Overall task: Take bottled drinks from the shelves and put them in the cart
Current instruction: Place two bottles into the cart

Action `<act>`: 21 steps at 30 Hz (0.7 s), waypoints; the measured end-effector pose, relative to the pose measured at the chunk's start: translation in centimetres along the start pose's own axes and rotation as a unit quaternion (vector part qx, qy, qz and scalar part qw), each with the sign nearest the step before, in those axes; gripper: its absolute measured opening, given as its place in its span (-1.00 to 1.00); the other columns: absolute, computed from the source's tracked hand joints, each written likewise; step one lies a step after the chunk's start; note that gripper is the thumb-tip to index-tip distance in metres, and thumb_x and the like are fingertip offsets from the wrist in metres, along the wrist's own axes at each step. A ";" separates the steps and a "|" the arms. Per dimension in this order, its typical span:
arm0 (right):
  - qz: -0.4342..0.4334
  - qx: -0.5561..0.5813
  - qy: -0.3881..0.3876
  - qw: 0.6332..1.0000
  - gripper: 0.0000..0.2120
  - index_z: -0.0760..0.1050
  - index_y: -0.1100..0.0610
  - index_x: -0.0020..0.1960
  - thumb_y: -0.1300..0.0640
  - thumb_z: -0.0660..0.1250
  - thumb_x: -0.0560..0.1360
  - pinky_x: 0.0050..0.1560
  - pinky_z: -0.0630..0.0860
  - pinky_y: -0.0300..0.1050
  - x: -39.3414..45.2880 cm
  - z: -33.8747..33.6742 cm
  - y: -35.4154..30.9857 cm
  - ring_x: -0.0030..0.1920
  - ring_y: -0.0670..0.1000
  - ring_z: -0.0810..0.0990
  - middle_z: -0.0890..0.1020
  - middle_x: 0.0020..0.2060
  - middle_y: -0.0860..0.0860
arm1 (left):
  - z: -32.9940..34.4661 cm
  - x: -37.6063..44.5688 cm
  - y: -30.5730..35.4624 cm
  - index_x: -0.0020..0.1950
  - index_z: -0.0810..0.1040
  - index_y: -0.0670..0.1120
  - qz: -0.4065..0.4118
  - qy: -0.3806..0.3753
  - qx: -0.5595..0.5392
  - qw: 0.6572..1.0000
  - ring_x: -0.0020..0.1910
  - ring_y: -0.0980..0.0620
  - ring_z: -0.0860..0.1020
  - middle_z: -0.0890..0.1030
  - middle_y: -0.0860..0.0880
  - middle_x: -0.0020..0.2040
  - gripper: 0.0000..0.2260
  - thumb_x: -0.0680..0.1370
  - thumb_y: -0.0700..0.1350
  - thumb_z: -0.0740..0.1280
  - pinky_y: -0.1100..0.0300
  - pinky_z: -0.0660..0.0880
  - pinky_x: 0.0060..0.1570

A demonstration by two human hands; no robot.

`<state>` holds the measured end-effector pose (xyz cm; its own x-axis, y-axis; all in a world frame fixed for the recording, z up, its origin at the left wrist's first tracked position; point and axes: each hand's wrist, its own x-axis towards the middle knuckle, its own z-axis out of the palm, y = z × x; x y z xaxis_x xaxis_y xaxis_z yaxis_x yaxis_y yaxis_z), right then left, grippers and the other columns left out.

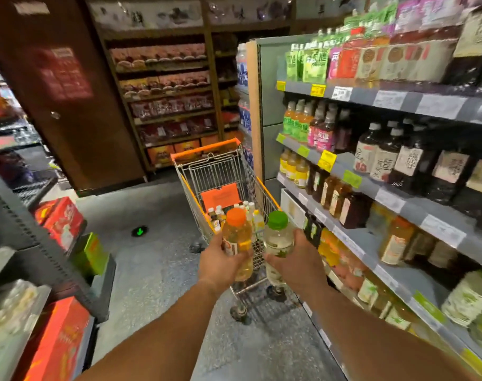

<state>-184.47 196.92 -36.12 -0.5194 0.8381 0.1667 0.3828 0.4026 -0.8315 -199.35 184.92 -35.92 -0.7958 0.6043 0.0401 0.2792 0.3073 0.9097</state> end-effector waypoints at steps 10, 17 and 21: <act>0.039 -0.007 -0.056 0.998 -0.49 0.26 -0.34 0.01 -0.18 0.49 0.22 -0.11 0.53 -0.08 19.8 4.7 2.7 -0.17 -0.08 0.58 0.57 -0.18 -0.27 | 6.0 17.5 -0.4 -0.03 0.50 0.26 -0.020 0.003 0.020 1.000 -0.20 0.40 0.58 0.62 0.38 -0.20 -0.61 0.27 0.08 0.62 0.48 0.42 -0.27; 0.053 -0.038 -0.074 0.995 -0.46 0.19 -0.36 0.01 -0.13 0.49 0.23 -0.16 0.46 -0.11 32.8 10.9 5.1 -0.18 -0.02 0.54 0.48 -0.26 -0.30 | 9.7 32.7 -4.5 0.13 0.50 0.17 -0.060 0.022 0.024 0.998 -0.02 0.10 0.61 0.65 0.20 -0.04 -0.54 0.32 0.13 0.60 0.13 0.53 0.03; 0.081 -0.045 -0.084 0.992 -0.42 0.27 -0.27 0.12 -0.18 0.49 0.21 -0.03 0.57 0.03 39.2 15.2 7.3 -0.08 0.04 0.60 0.59 -0.11 -0.20 | 11.9 39.4 -7.7 0.14 0.47 0.16 -0.097 0.008 0.033 0.995 0.00 0.05 0.61 0.64 0.18 -0.02 -0.53 0.33 0.17 0.57 0.10 0.53 0.05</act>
<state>-213.68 227.08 -43.71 -0.5625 0.8244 -0.0630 0.5347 0.3047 -0.7882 -226.50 215.10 -46.22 -0.8468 0.5165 -0.1271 0.1535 0.4661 0.8713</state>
